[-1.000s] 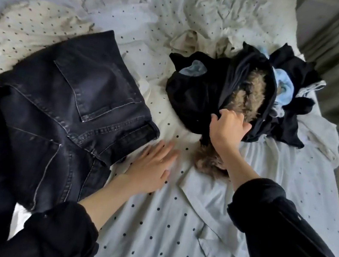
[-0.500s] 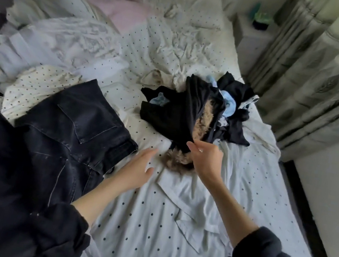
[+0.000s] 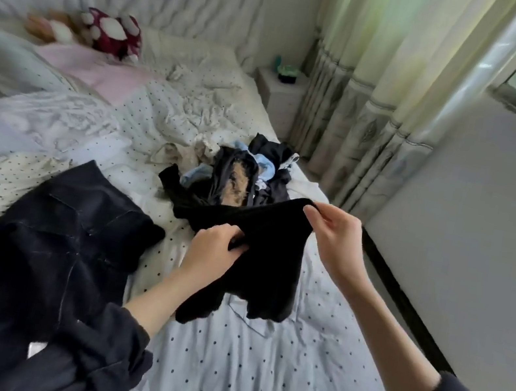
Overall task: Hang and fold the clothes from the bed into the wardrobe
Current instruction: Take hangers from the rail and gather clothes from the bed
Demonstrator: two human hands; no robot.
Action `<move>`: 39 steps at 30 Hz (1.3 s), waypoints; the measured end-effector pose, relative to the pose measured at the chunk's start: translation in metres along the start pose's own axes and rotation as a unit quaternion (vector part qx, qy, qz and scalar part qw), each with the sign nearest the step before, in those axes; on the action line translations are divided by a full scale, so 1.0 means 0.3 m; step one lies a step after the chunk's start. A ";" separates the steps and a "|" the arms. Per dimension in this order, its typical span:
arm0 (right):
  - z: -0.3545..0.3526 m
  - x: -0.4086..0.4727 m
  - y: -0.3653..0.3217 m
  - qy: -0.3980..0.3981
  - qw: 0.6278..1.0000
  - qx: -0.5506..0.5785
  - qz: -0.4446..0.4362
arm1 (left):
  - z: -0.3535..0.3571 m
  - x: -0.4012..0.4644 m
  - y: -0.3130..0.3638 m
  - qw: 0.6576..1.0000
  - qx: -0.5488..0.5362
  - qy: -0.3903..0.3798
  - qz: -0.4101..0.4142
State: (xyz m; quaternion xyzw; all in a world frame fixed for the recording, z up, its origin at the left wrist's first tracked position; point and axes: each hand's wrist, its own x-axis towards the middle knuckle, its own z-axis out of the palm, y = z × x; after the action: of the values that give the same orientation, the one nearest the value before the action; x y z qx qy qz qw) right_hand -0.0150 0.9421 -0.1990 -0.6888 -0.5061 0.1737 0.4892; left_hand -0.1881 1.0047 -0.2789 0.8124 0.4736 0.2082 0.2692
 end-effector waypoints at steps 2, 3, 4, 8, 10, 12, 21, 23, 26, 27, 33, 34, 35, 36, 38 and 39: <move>-0.069 -0.038 0.027 0.059 0.997 -0.017 0.035 | 0.017 -0.056 0.063 0.996 -0.055 -0.063 0.019; -0.099 -0.054 0.054 0.081 0.994 -0.031 0.063 | 0.035 -0.083 0.084 0.992 -0.067 -0.098 0.030; -0.123 -0.066 0.091 0.096 0.989 -0.054 0.097 | 0.057 -0.108 0.096 0.987 -0.073 -0.135 0.035; -0.186 -0.124 0.283 0.035 0.957 -0.115 0.264 | 0.147 -0.190 0.057 0.961 -0.040 -0.273 0.010; -0.169 -0.176 0.371 -0.041 0.939 -0.134 0.315 | 0.177 -0.229 -0.012 0.953 -0.017 -0.301 -0.022; -0.124 -0.242 0.454 -0.101 0.923 -0.135 0.347 | 0.211 -0.261 -0.085 0.950 0.015 -0.310 -0.044; 0.079 -0.515 0.793 -0.259 0.889 -0.212 0.312 | 0.546 -0.366 -0.225 0.952 0.110 -0.285 0.005; 0.110 -0.561 0.844 -0.286 0.888 -0.233 0.276 | 0.651 -0.390 -0.231 0.917 0.199 -0.344 0.039; 0.151 -0.597 0.904 -0.327 0.875 -0.276 0.225 | 0.736 -0.375 -0.262 0.875 0.320 -0.353 0.092; 0.162 -0.598 0.924 -0.348 0.864 -0.297 0.211 | 0.755 -0.345 -0.271 0.876 0.332 -0.328 0.119; 0.171 -0.561 0.991 -0.330 0.874 -0.312 0.172 | 0.656 -0.025 -0.218 0.951 0.027 -0.308 -0.002; 0.159 -0.531 0.995 -0.274 0.906 -0.252 0.201 | 0.624 0.028 -0.182 0.964 -0.015 -0.266 -0.024; 0.141 -0.490 0.992 -0.220 0.928 -0.171 0.248 | 0.602 0.073 -0.157 0.975 -0.048 -0.213 -0.044; 0.125 -0.452 0.990 -0.162 0.937 -0.102 0.293 | 0.588 0.110 -0.140 0.983 -0.073 -0.157 -0.058; 0.075 -0.358 0.989 -0.056 0.932 -0.022 0.356 | 0.593 0.171 -0.129 0.994 -0.070 -0.058 -0.058; 0.061 -0.332 0.994 -0.021 0.926 -0.014 0.378 | 0.601 0.174 -0.138 0.997 -0.050 -0.023 -0.059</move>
State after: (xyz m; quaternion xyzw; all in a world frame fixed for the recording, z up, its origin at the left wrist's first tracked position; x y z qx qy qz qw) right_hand 0.0862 0.8622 -0.4862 -0.8320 -0.2208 0.3526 0.3670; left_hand -0.0842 1.0242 -0.4393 0.7731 0.5031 0.1969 0.3324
